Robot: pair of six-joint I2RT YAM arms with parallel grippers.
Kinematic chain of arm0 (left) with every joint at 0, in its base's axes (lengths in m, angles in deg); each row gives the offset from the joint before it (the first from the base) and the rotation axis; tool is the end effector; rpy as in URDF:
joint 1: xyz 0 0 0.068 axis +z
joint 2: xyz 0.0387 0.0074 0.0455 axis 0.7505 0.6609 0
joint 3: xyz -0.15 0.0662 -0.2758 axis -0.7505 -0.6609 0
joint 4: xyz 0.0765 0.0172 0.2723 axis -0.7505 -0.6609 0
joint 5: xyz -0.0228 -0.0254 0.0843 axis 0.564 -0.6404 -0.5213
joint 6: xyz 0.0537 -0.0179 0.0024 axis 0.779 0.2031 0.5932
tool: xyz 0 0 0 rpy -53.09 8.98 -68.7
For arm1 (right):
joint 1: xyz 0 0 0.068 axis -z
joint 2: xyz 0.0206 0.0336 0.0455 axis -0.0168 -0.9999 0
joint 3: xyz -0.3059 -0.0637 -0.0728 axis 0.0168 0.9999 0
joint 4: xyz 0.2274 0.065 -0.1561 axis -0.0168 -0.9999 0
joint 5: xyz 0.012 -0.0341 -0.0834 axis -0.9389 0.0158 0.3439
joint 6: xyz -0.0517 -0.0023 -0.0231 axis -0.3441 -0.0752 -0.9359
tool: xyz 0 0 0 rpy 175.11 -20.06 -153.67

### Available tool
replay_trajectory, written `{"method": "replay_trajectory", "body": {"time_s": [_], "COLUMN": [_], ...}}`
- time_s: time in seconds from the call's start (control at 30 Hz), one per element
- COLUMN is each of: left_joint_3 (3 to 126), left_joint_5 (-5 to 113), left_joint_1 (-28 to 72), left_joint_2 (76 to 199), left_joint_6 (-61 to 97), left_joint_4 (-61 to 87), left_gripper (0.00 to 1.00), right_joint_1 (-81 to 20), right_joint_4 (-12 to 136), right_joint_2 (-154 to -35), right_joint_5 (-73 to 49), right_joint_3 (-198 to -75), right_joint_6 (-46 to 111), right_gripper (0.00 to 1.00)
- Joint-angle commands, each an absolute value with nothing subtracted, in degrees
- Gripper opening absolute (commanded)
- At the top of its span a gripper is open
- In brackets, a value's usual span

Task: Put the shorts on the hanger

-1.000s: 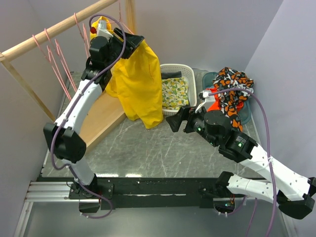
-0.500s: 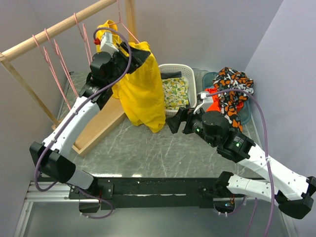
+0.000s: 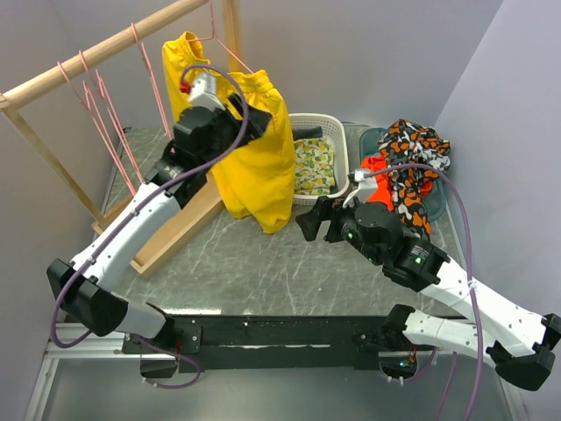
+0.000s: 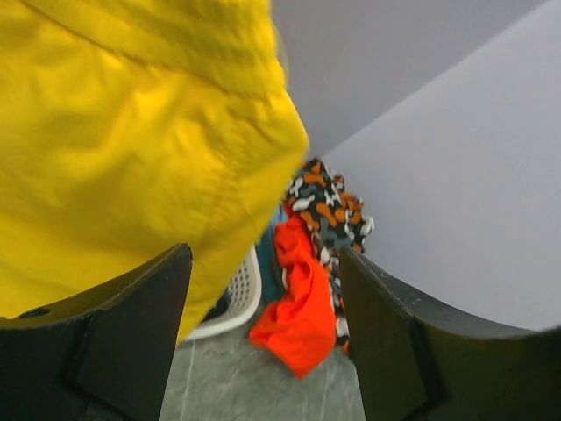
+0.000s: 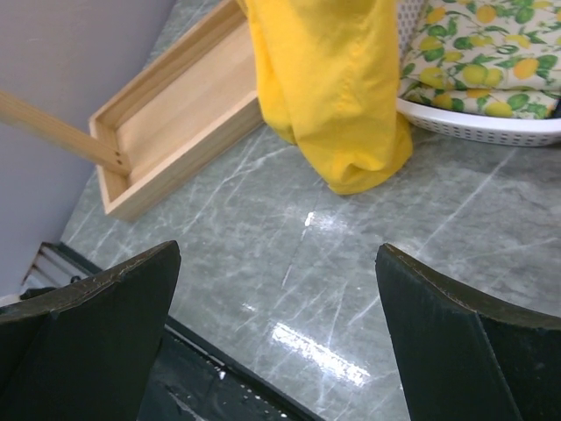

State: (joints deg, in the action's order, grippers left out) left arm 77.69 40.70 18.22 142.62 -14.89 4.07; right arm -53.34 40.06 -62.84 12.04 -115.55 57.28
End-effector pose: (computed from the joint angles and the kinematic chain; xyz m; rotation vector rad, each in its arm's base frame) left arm 0.3009 -0.1725 0.4998 -0.2750 1.6691 -0.9209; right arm 0.1214 0.1390 0.4035 -0.1410 1.9223 0.7347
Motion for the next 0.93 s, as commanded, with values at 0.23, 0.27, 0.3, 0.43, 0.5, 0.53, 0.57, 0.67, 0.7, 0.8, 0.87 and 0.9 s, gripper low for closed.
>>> {"method": "replay_trajectory", "body": {"time_s": [0.23,0.27,0.3,0.43,0.5,0.53,0.57,0.67,0.7,0.8,0.87,0.9], "left_joint_3": [65.2,63.3,59.7,48.9,43.2,41.5,40.0,36.3,35.8,34.5,33.8,33.8], "left_joint_5": [29.3,28.2,27.5,26.9,28.5,29.3,30.0,30.6,29.3,29.7,29.9,29.7], "left_joint_1": [-0.8,-3.6,-5.0,-7.7,-7.8,-7.8,-7.9,-7.9,-7.9,-7.9,-7.9,-7.9], "left_joint_2": [134.3,133.9,133.4,130.9,128.7,128.1,127.6,126.2,125.9,124.8,124.0,123.5], "left_joint_6": [-7.1,-6.7,-6.5,-8.3,-9.5,-9.9,-10.5,-10.9,-11.1,-10.5,-10.6,-10.8], "left_joint_4": [-1.7,-1.4,-1.3,0.6,1.7,2.5,4.0,3.6,2.9,3.2,3.9,3.9], "left_gripper": [0.75,0.76,0.76,0.86,0.87,0.87,0.87,0.87,0.88,0.88,0.89,0.9], "right_joint_1": [-53.4,-53.4,-53.4,-53.3,-53.3,-53.4,-53.3,-53.4,-53.3,-53.4,-53.4,-53.4], "right_joint_4": [41.0,41.1,41.4,41.4,40.5,40.3,40.4,40.8,40.6,40.5,40.1,40.1], "right_joint_2": [-55.3,-54.5,-53.7,-50.1,-49.3,-48.9,-48.6,-47.8,-47.8,-47.9,-48.0,-48.1], "right_joint_5": [23.0,23.5,24.0,25.0,26.0,26.1,26.1,26.6,26.8,26.3,25.9,25.8], "right_joint_3": [-104.4,-103.3,-100.9,-96.9,-96.1,-96.0,-95.8,-94.4,-94.0,-93.2,-93.2,-93.2], "right_joint_6": [63.9,65.5,66.2,68.2,68.7,68.8,68.8,69.1,69.1,68.8,69.0,69.0], "right_gripper": [1.0,1.0,1.0,1.0,1.0,1.0,1.0,1.0,1.0,1.0,1.0,1.0]}}
